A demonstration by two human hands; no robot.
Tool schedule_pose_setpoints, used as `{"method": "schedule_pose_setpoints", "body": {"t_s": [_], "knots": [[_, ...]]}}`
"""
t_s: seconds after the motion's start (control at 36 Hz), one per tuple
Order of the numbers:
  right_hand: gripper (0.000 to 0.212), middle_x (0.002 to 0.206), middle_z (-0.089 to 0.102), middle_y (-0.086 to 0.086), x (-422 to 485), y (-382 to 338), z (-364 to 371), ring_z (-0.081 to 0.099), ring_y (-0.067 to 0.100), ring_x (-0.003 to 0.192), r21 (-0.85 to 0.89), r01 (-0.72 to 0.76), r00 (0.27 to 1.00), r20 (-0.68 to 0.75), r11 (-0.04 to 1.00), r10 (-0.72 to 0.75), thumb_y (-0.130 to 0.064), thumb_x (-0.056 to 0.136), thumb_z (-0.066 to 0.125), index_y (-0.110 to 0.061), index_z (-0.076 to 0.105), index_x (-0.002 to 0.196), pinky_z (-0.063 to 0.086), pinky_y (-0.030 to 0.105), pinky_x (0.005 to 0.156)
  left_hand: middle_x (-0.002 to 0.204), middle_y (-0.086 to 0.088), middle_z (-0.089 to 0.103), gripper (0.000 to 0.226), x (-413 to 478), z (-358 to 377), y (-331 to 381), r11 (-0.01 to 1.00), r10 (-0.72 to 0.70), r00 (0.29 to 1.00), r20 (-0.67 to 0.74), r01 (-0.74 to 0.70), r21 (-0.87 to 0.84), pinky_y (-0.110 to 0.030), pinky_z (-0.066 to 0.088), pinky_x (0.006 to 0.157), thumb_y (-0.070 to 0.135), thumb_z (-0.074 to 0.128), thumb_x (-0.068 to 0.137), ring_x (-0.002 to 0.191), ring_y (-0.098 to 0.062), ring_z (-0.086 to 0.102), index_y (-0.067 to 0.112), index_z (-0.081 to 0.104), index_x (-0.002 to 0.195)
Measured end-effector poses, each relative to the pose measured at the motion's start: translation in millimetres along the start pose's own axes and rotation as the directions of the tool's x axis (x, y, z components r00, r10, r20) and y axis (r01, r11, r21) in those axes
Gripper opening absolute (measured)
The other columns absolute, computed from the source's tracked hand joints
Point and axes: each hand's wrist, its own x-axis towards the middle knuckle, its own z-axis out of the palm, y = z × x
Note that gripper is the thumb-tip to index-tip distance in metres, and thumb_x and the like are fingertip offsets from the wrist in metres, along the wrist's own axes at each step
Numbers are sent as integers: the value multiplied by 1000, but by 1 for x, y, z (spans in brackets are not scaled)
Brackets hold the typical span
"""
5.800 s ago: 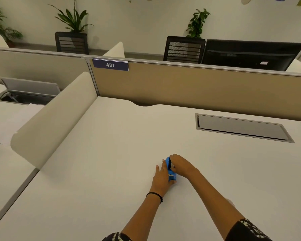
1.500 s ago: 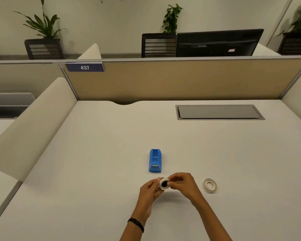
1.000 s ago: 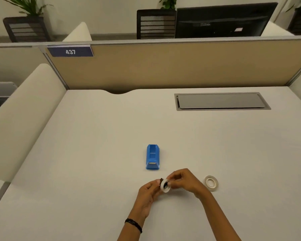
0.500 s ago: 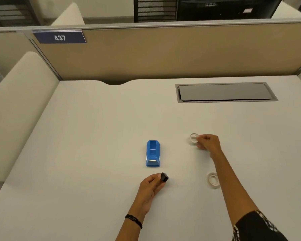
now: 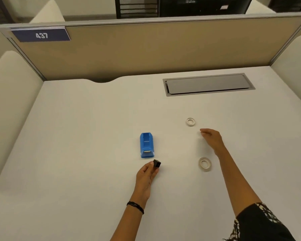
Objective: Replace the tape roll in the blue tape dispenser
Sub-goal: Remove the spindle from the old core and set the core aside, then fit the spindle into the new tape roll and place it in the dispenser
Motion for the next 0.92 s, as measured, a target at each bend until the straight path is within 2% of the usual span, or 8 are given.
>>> {"method": "schedule_pose_setpoints", "body": {"t_s": [0.06,0.17,0.33,0.44,0.53,0.67,0.81,0.92], "knots": [[25,125,62,10,-17,9,-8,55,19,116,-35,44,997,64,998,-42,-8,93,52,-6,64,114,40,27,98,98,-6,70,15,-1,1,0,1000,-4,1000,0,4,-19,-31,48,89,11,53,92,93,-16,66,10,67,94],[24,123,60,1,-47,26,-18,52,11,110,-49,80,982,173,996,-71,-19,95,50,-14,64,115,36,24,91,99,-8,69,15,-4,-1,0,998,-15,1000,4,15,-61,-33,46,91,10,52,92,94,-17,65,8,66,95],[23,123,58,1,-79,49,-23,53,16,115,-41,134,965,232,990,-121,-12,95,50,-16,62,113,39,26,94,93,-5,71,15,-10,-4,2,994,-30,999,-16,28,-105,-23,57,74,11,54,92,89,-15,66,6,65,100],[33,126,54,12,-90,57,-20,50,24,119,-159,253,941,270,954,-204,-3,84,65,-7,61,116,39,32,102,95,-5,70,13,-17,-5,5,996,-28,1000,-2,27,-84,-27,50,81,12,54,92,91,-16,65,9,67,94],[47,125,50,15,-96,59,-15,48,26,119,-283,315,930,283,906,-235,-1,76,73,-5,58,121,39,39,105,93,-5,70,14,-21,-6,6,996,-17,1000,3,17,-90,-25,54,76,12,54,92,90,-15,65,8,67,96],[51,122,48,13,-103,64,-5,48,30,115,-343,320,941,225,883,-254,7,75,67,-6,55,123,49,45,94,93,-6,70,13,-28,-9,7,993,-12,1000,8,13,-115,-18,59,64,12,55,91,90,-16,65,9,67,91],[46,119,55,12,-113,56,0,55,26,108,-206,262,958,172,943,-229,4,75,70,-7,58,119,47,34,91,94,-7,69,12,-33,-9,10,992,0,1000,18,2,-129,-18,59,64,12,55,91,90,-17,65,9,67,91],[44,120,60,-6,-127,39,5,57,12,109,34,149,962,225,988,-153,-13,79,72,-26,58,118,48,20,81,95,-7,69,12,-35,-8,11,994,20,999,32,-16,-108,-22,57,69,13,54,92,89,-16,65,10,66,92]]}}
